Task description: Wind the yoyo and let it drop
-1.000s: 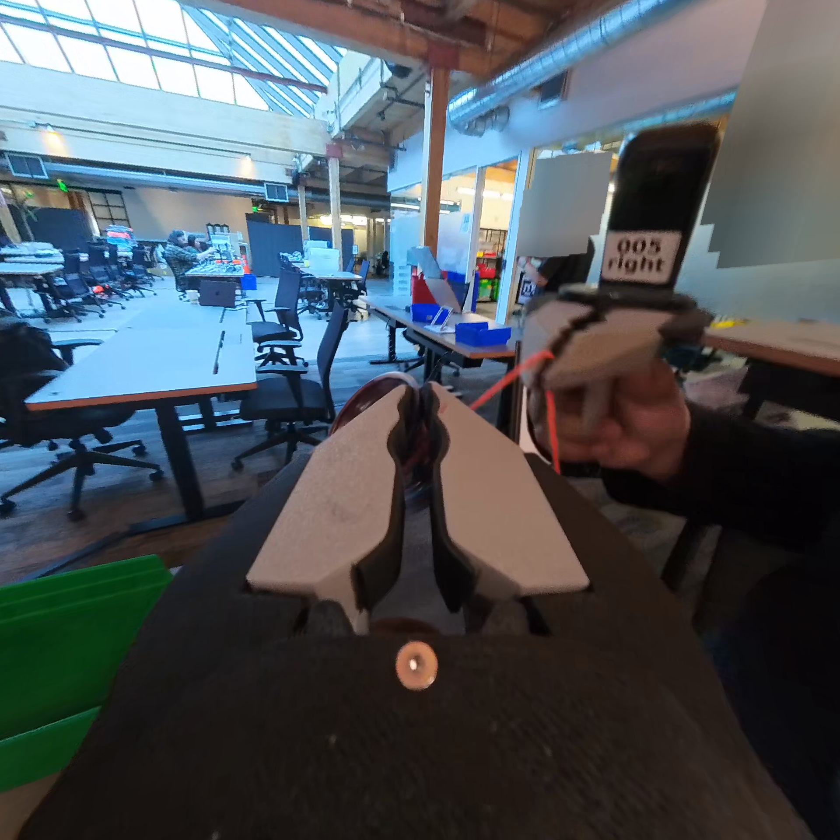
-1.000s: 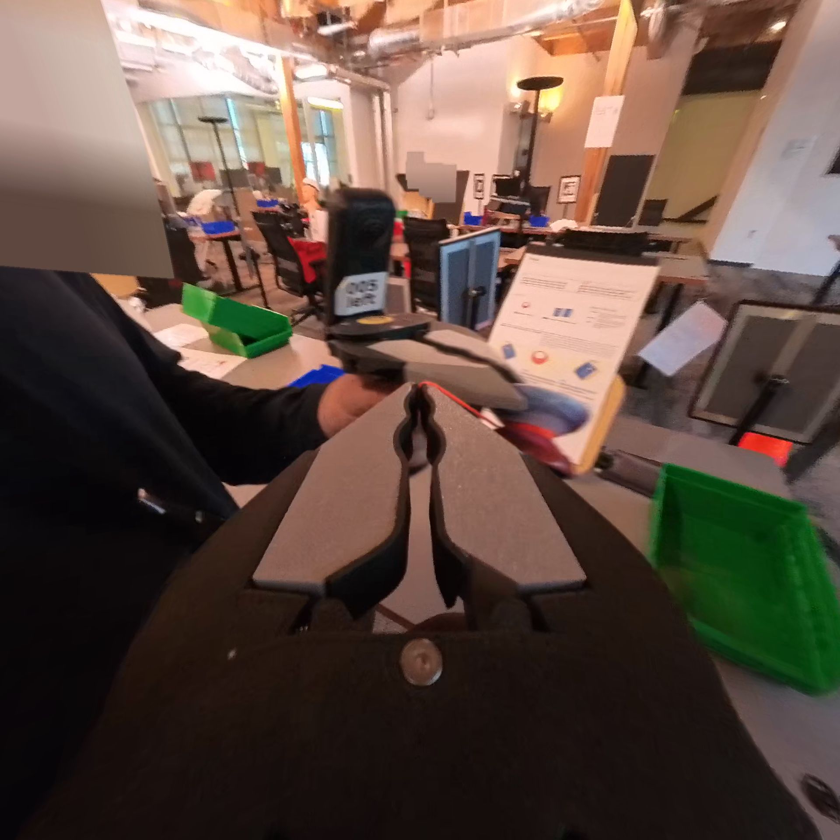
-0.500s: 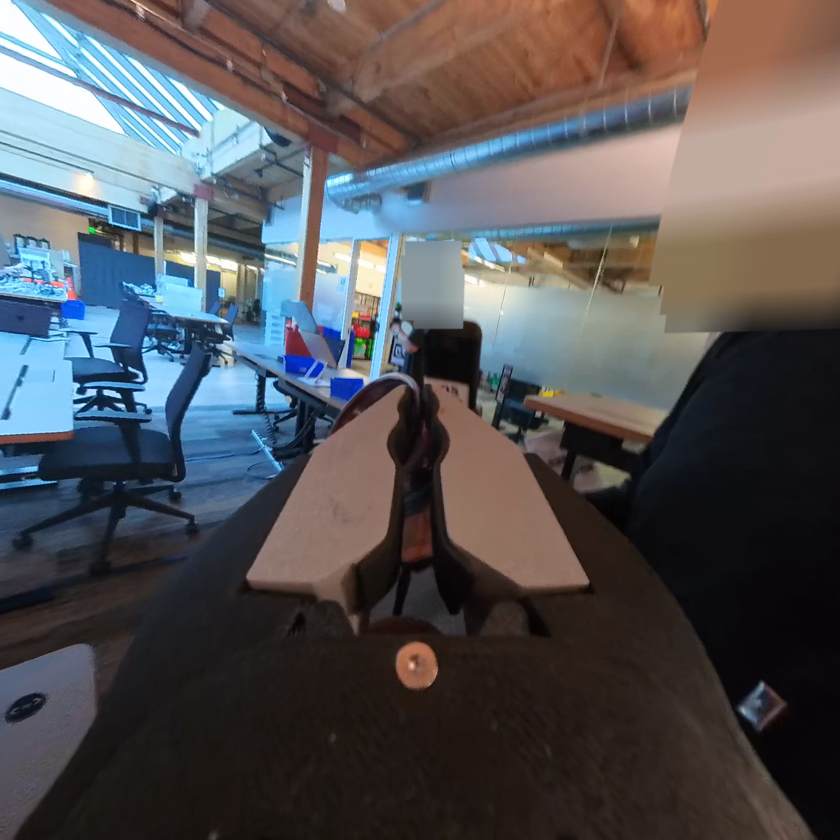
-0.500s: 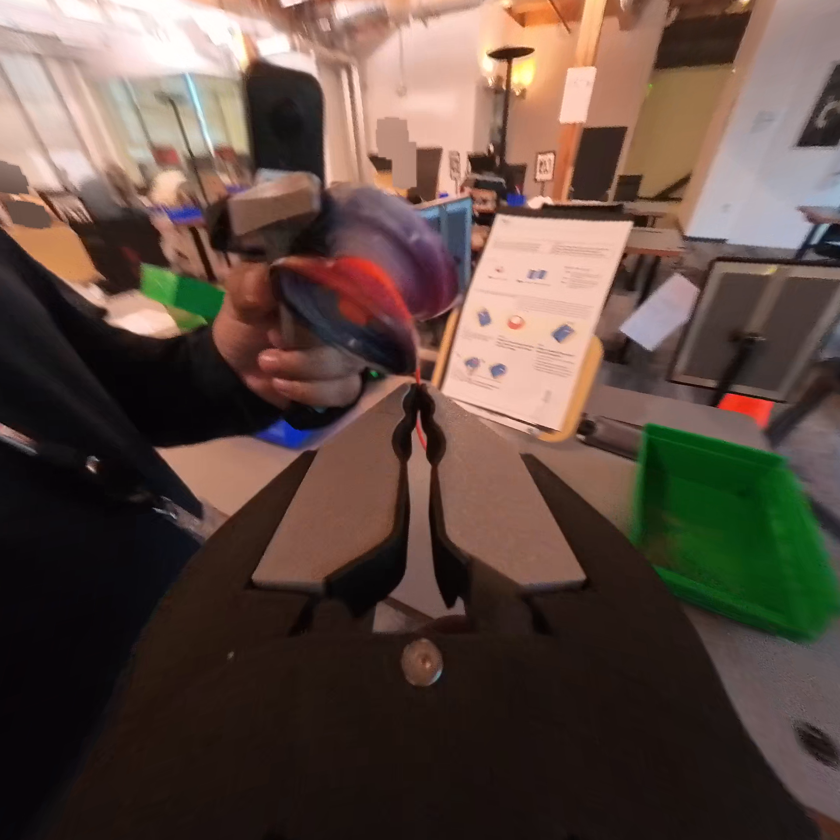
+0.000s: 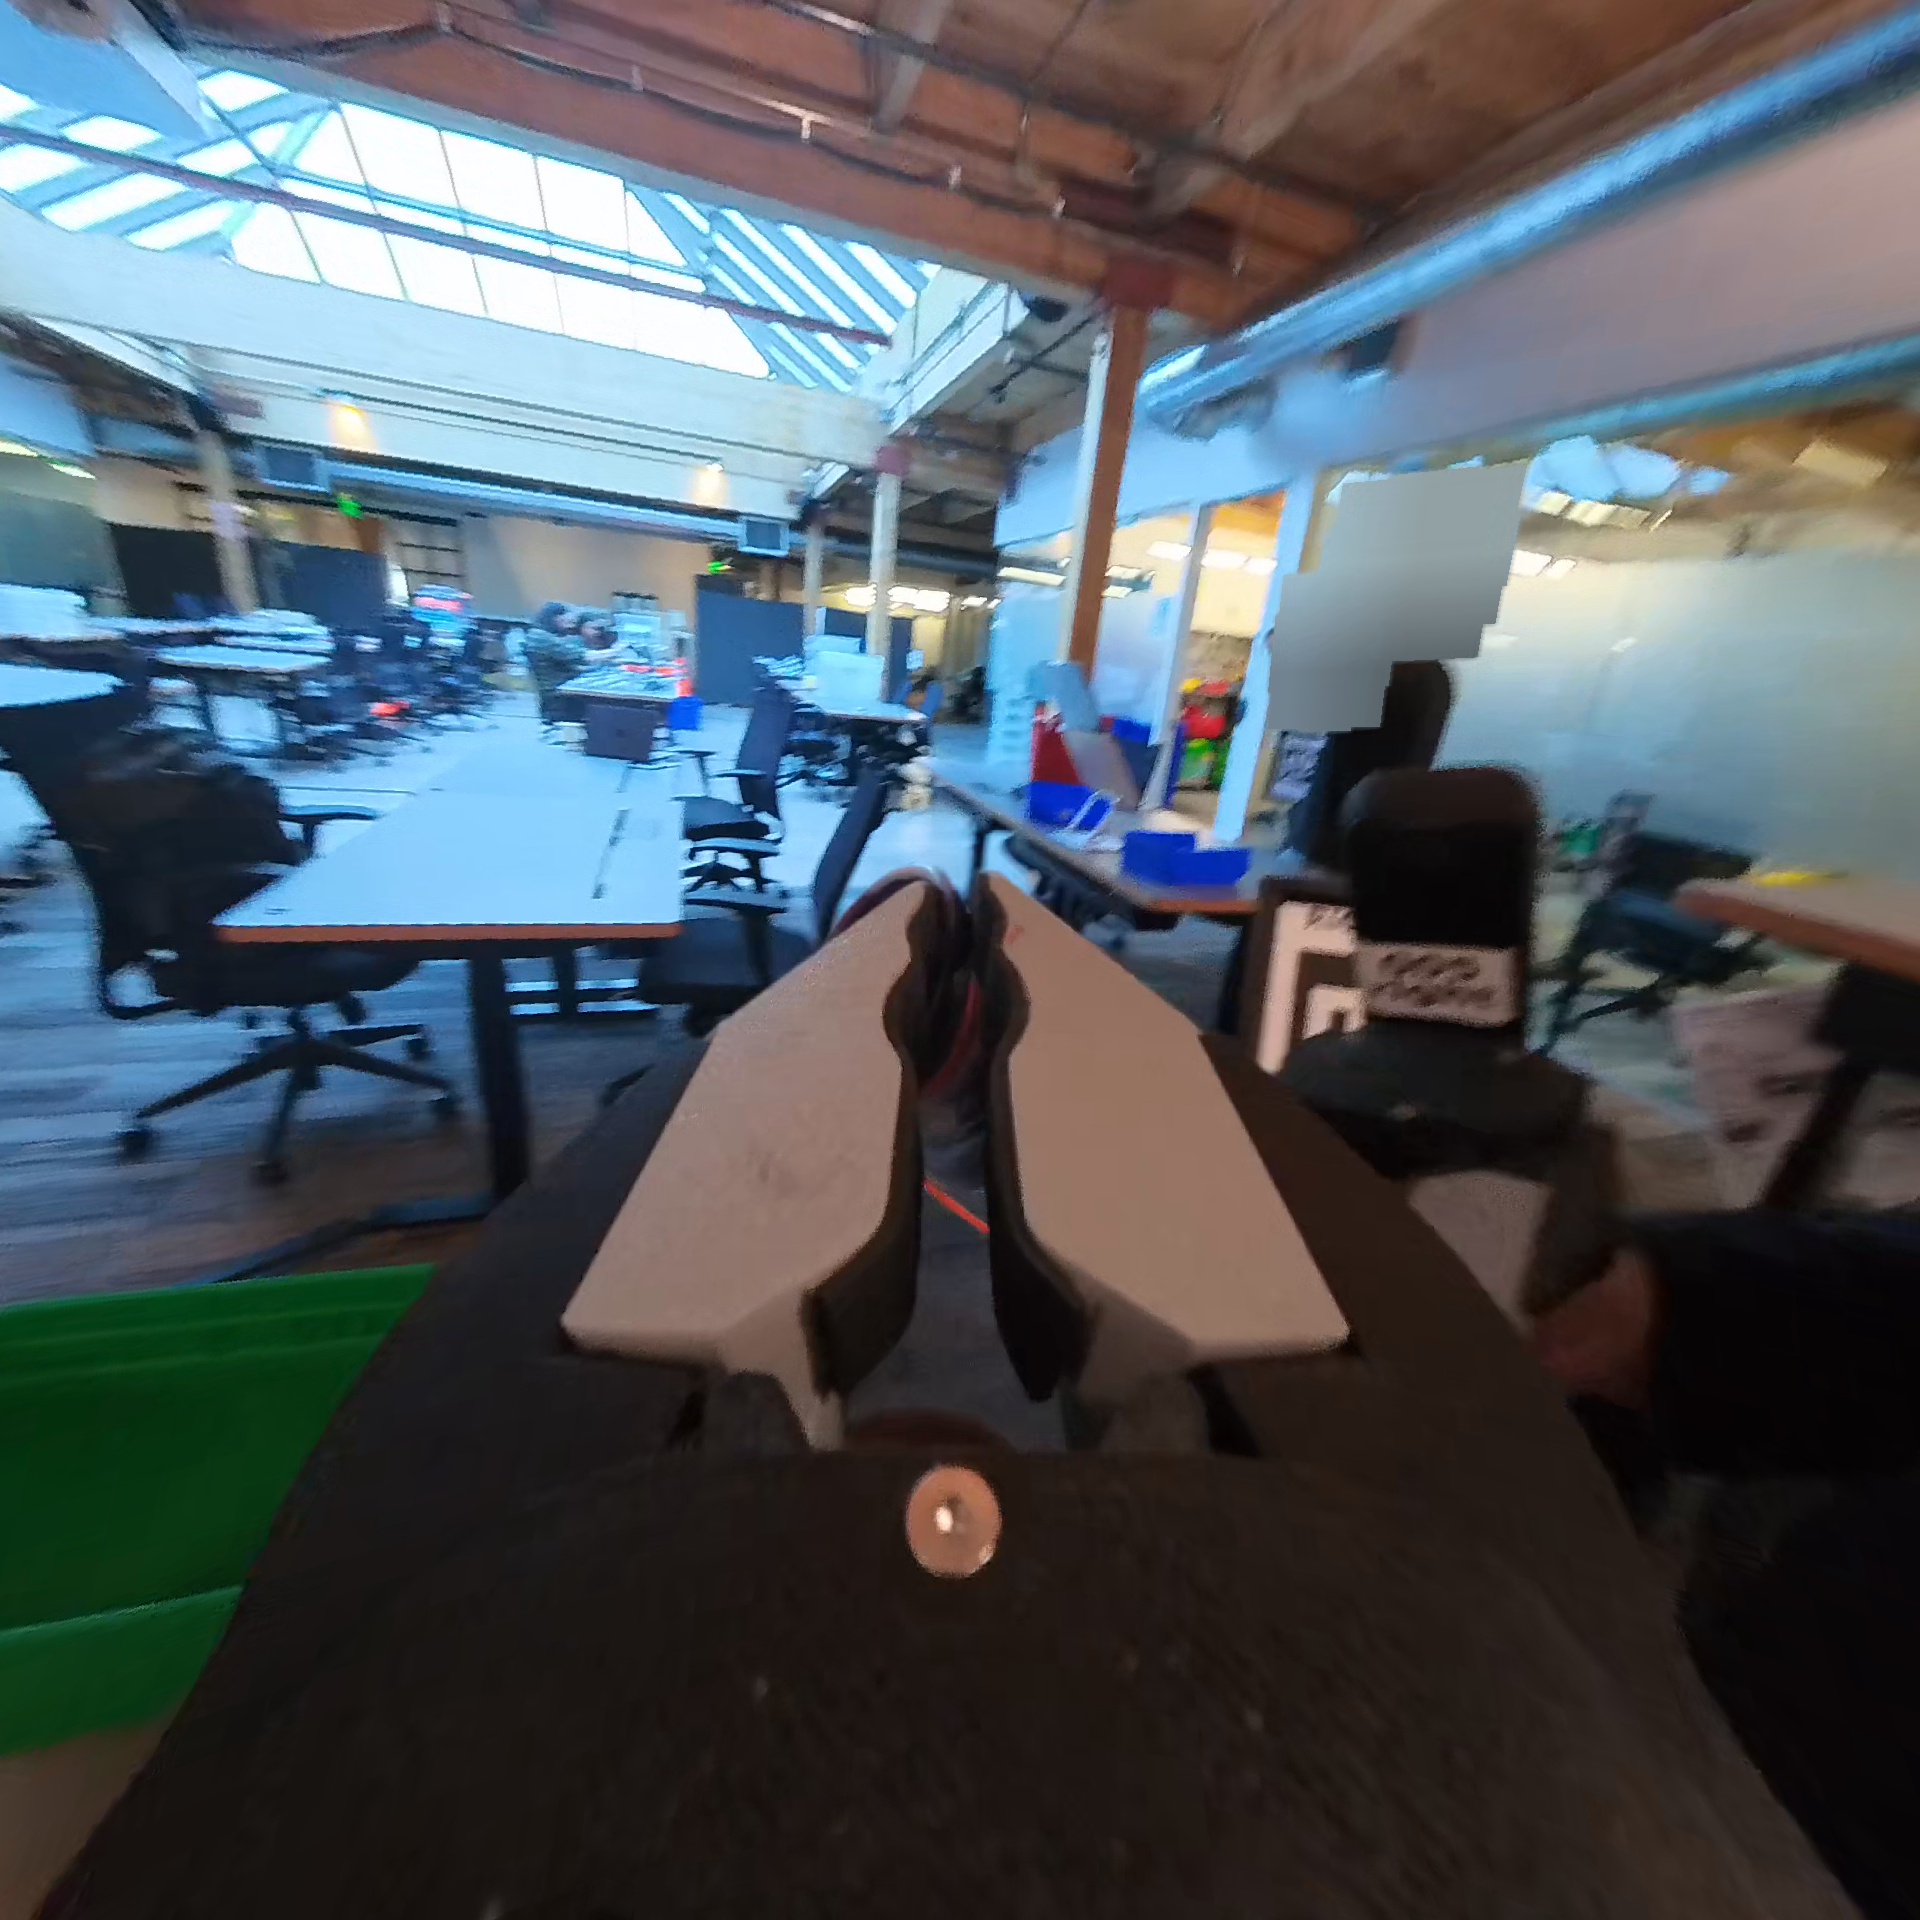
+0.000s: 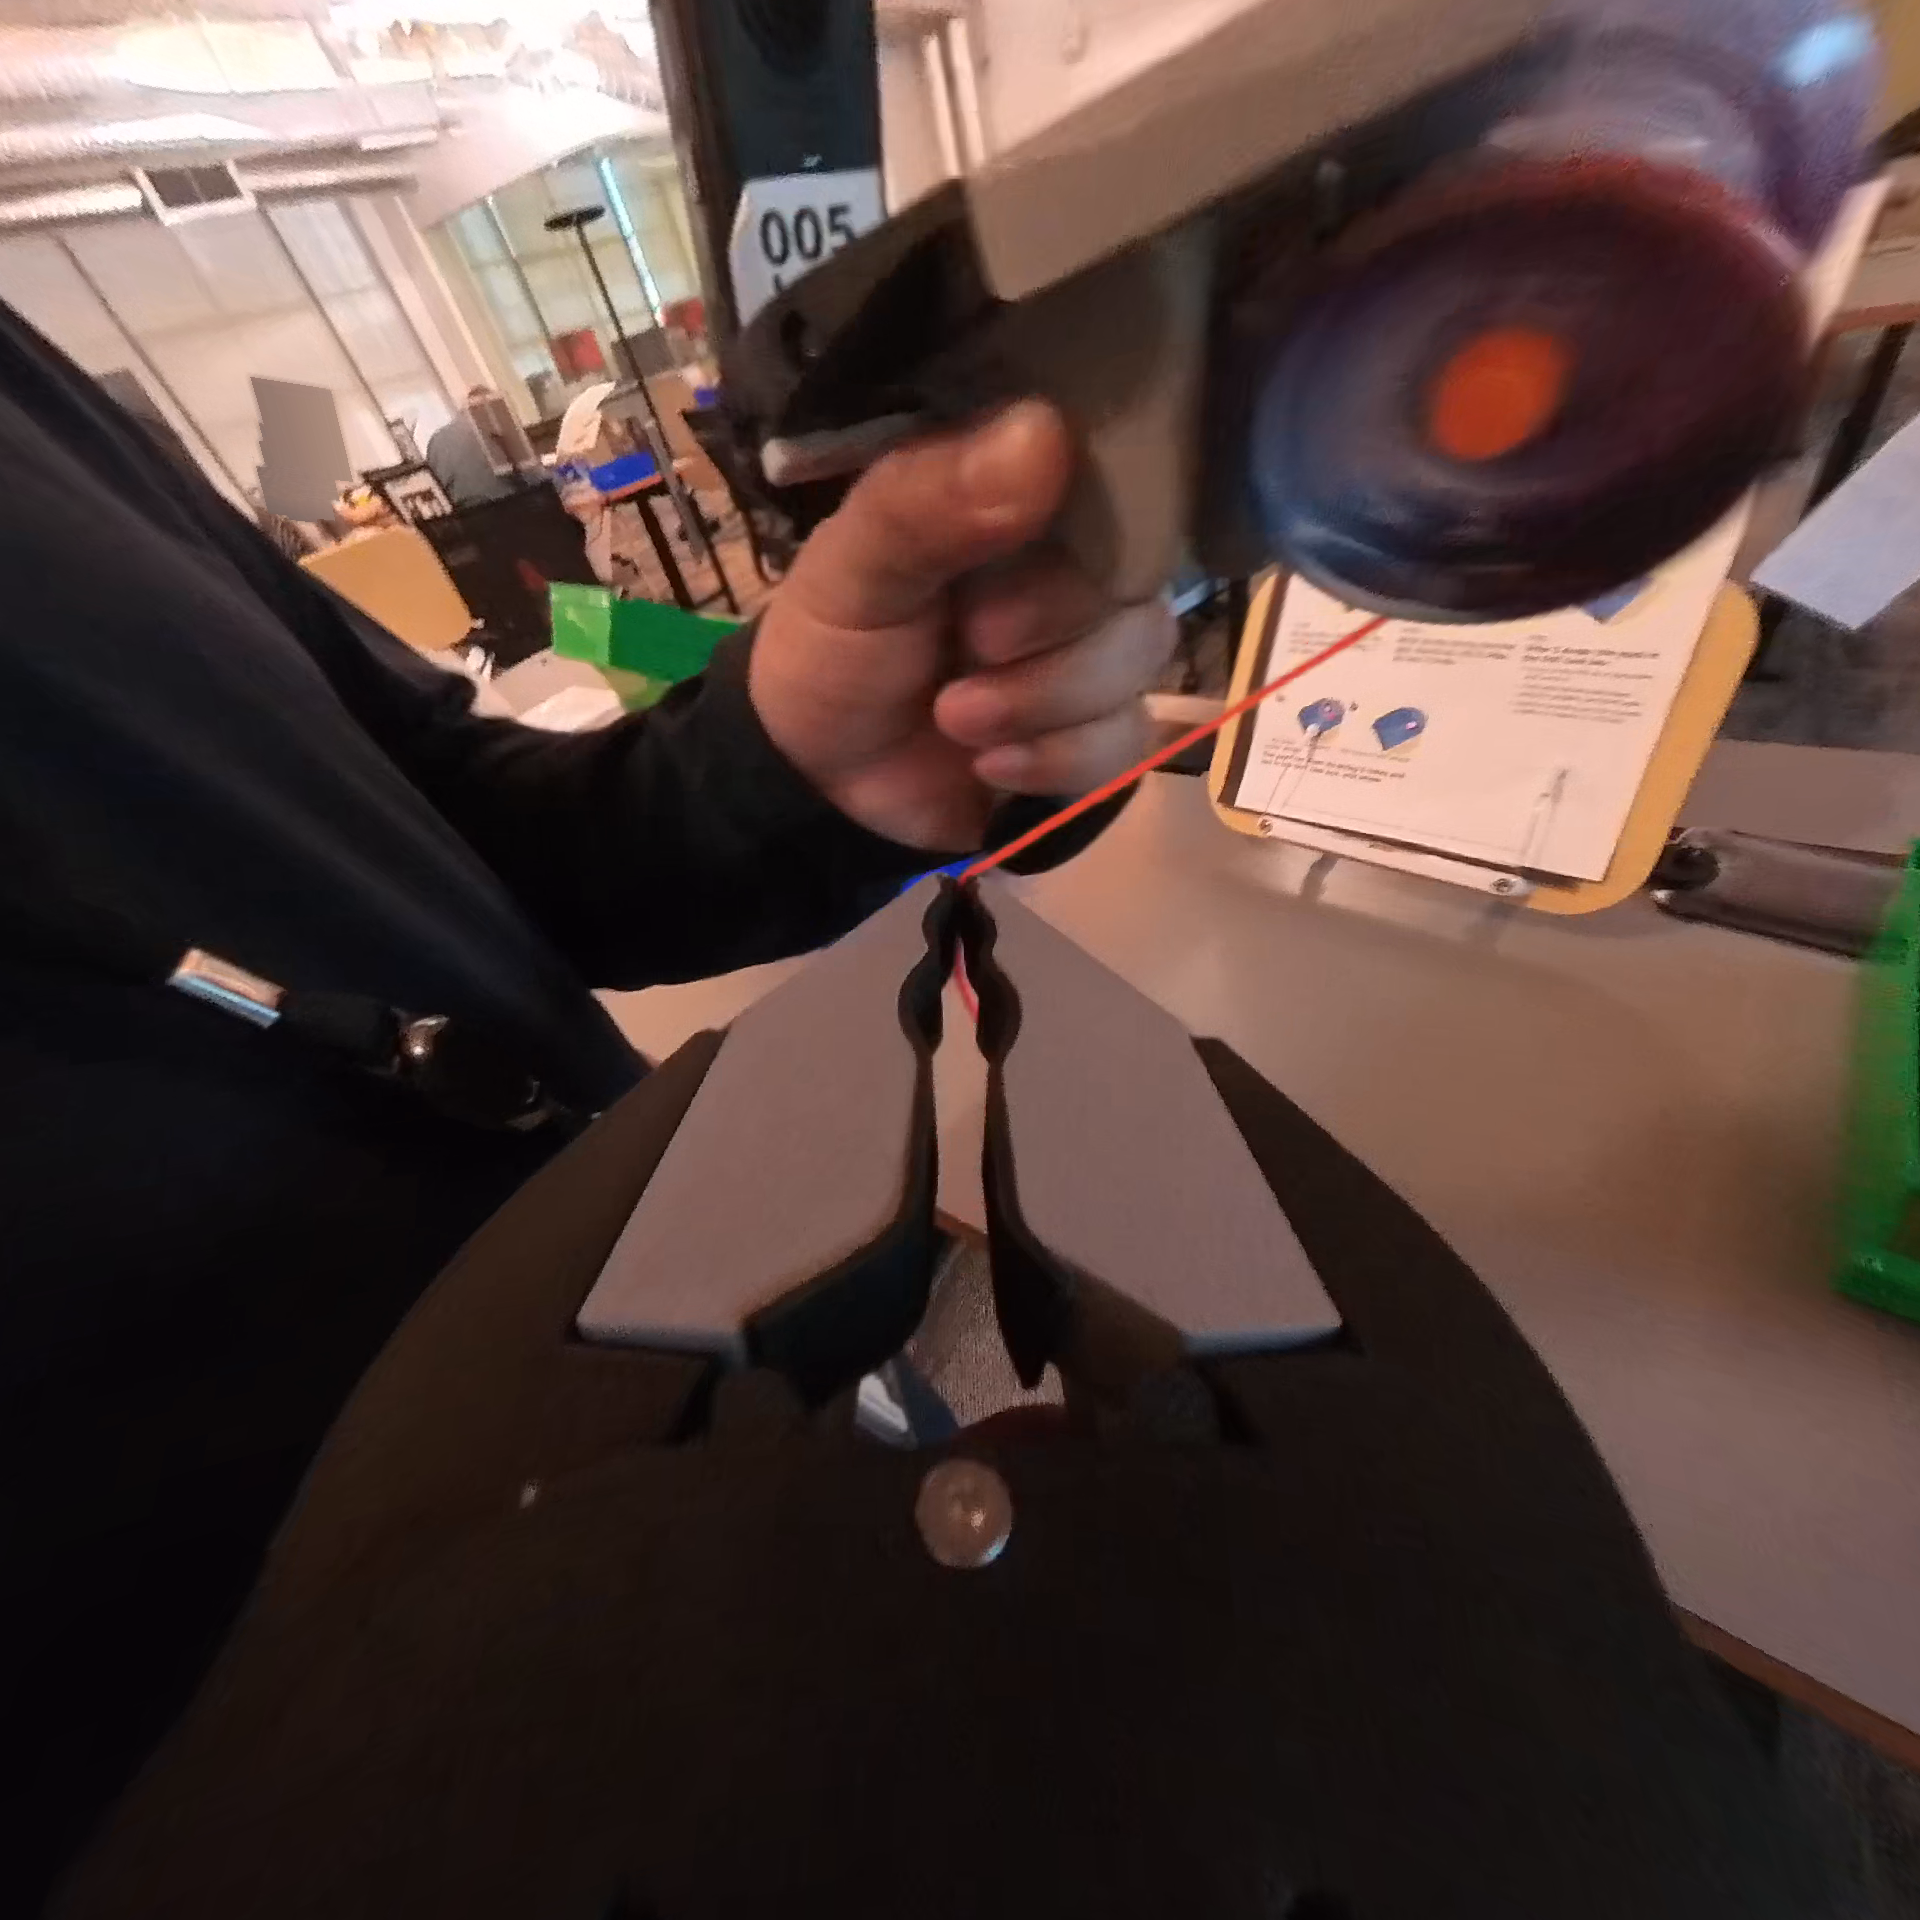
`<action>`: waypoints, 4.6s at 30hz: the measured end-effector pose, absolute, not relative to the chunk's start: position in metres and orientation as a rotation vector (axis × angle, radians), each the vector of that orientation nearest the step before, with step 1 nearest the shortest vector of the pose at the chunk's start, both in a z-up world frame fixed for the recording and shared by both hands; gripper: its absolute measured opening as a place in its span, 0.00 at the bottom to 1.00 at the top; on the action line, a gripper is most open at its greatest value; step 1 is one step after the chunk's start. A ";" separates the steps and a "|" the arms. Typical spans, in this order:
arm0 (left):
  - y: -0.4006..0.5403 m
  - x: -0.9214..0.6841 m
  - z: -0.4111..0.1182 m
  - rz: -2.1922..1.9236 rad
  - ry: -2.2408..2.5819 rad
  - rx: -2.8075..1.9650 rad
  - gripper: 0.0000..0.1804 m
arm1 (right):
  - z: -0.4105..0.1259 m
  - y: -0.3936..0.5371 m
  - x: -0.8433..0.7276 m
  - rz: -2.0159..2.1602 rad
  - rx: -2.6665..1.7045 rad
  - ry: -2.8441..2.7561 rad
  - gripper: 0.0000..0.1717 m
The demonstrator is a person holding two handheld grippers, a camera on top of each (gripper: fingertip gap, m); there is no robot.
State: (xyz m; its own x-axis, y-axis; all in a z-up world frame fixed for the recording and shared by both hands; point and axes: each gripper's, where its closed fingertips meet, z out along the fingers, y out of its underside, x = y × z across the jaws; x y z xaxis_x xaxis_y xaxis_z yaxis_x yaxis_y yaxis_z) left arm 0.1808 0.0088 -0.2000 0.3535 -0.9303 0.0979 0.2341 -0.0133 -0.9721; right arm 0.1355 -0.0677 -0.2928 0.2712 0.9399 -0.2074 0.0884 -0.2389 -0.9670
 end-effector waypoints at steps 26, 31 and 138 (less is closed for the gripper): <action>-0.083 0.194 -0.180 -1.507 1.042 -0.981 0.01 | -0.249 -0.056 0.180 1.000 -1.406 -0.947 0.00; -0.083 0.190 -0.172 -1.721 0.941 -0.975 0.01 | -0.239 -0.063 0.179 1.124 -1.337 -0.814 0.00; -0.028 0.205 -0.262 -0.928 1.065 -1.375 0.01 | -0.292 -0.043 0.191 0.609 -1.791 -1.141 0.00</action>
